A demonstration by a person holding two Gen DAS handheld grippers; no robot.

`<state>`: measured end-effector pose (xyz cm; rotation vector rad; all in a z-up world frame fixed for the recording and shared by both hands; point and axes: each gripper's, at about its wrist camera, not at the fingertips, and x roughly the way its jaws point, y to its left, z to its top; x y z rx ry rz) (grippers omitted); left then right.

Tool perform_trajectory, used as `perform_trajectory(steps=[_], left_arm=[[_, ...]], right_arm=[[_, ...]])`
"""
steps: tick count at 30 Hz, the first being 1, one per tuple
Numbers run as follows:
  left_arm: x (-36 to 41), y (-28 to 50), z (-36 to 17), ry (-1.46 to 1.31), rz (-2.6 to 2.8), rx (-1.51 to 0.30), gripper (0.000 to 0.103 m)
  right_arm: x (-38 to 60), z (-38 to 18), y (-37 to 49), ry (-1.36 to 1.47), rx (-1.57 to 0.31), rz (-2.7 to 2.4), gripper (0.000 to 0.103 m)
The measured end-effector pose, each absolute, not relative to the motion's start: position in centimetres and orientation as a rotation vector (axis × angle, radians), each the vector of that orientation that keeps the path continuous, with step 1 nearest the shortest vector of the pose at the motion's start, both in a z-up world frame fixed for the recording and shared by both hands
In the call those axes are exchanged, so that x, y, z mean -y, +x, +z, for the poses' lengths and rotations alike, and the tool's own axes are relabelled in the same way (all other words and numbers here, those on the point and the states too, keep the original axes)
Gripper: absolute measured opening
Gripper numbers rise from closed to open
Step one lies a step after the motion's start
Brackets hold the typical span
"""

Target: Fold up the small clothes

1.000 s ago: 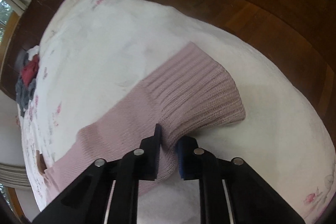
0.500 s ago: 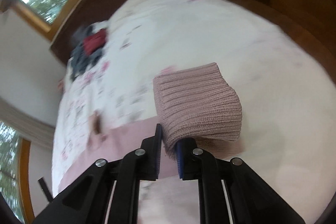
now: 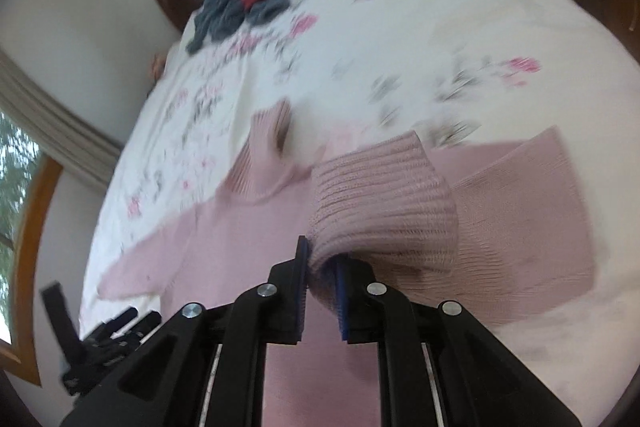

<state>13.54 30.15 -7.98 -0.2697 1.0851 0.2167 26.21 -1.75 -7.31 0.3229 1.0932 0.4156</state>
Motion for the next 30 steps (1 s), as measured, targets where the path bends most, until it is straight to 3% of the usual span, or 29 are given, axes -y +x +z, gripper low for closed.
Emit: perform_trajectory(steps=[10,13,16,25,26,28,29,30], left_arm=[[-28.7,15.0,-8.4,-0.295,0.145,-1.127,0.1],[-26.7,16.1,-8.7,-0.3,0.092,-1.146,0.1],[-24.4,17.5,-9.2,-0.31,0.028,-1.169,0.1],[-20.1,22.0,-14.4,-0.365,-0.006,-1.31,0.099],[-19.8,22.4,-14.8,-0.371,-0.008,-1.314,0.096],[-19.1,22.9,-15.6,-0.382,-0.027,-1.329,0.079],[-18.7,23.2,-16.0,-0.397,-0.047,-1.346,0.062],[-18.1,23.5,-16.6,-0.423,-0.07,-1.373,0.057]], right_arm=[[-3.8,-14.9,24.6,0.172,-1.254,0.447,0.016],[-2.2,-14.4,22.9,0.188,-1.237,0.472,0.018],[1.4,-12.9,20.8,0.231,-1.187,0.44,0.034],[11.1,-12.2,14.6,0.332,-1.146,0.313,0.037],[11.9,-12.3,14.0,0.351,-1.142,0.304,0.037],[12.8,-12.5,13.3,0.369,-1.136,0.292,0.038],[13.2,-12.6,13.0,0.375,-1.134,0.287,0.039],[13.0,-12.7,12.9,0.376,-1.132,0.282,0.039]])
